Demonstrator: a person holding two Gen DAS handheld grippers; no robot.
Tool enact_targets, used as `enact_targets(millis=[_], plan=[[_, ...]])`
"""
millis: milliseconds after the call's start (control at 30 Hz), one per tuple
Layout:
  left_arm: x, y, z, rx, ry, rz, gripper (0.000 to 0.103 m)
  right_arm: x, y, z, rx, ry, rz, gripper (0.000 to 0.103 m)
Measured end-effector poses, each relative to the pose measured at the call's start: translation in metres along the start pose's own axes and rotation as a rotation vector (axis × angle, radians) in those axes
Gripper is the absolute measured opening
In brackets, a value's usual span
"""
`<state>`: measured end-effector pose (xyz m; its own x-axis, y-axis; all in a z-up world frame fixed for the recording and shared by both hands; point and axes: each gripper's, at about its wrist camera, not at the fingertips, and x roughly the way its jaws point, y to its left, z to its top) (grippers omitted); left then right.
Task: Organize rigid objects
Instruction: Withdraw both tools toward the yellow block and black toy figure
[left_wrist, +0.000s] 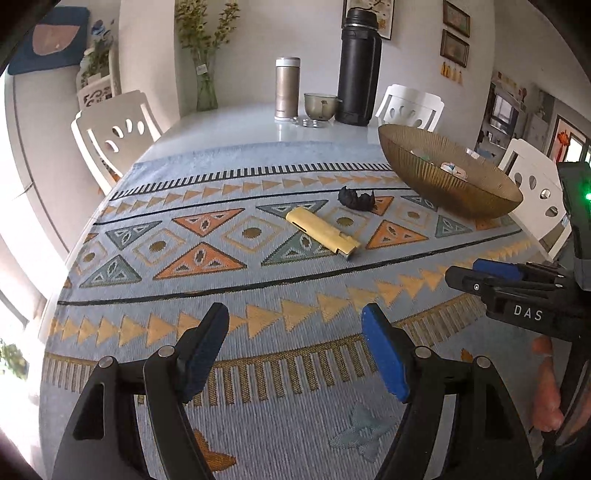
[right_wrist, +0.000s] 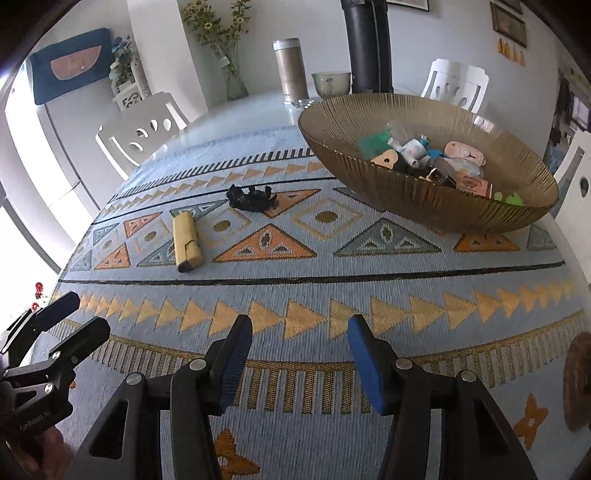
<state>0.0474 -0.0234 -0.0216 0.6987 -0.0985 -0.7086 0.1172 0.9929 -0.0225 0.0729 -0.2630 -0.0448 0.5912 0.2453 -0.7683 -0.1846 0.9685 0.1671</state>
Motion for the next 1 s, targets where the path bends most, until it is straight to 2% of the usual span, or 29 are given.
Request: enact_targets(millis=[300, 433, 533, 667, 800, 933, 1000], plan=[[0.004, 0.001, 0.000, -0.003, 0.023, 0.001, 0.073, 0.000, 0.001, 0.000, 0.001, 0.002, -0.008, 0.052], [0.016, -0.002, 0.003, -0.011, 0.103, 0.039, 0.073, 0.003, 0.003, 0.001, -0.012, 0.018, -0.001, 0.052], [0.027, 0.001, 0.016, -0.092, 0.169, -0.070, 0.073, 0.008, 0.005, 0.008, -0.016, 0.056, 0.008, 0.052], [0.040, -0.014, 0.043, -0.034, 0.117, -0.027, 0.073, 0.010, 0.016, 0.027, -0.072, 0.053, -0.071, 0.052], [0.078, -0.016, 0.063, -0.050, 0.160, 0.016, 0.070, 0.027, 0.020, 0.054, -0.053, 0.060, -0.006, 0.052], [0.097, -0.004, 0.067, -0.108, 0.188, -0.028, 0.070, 0.050, 0.010, 0.073, 0.013, 0.082, 0.066, 0.052], [0.098, 0.001, 0.068, -0.101, 0.185, -0.008, 0.069, 0.060, 0.010, 0.080, 0.023, 0.090, 0.100, 0.052]])
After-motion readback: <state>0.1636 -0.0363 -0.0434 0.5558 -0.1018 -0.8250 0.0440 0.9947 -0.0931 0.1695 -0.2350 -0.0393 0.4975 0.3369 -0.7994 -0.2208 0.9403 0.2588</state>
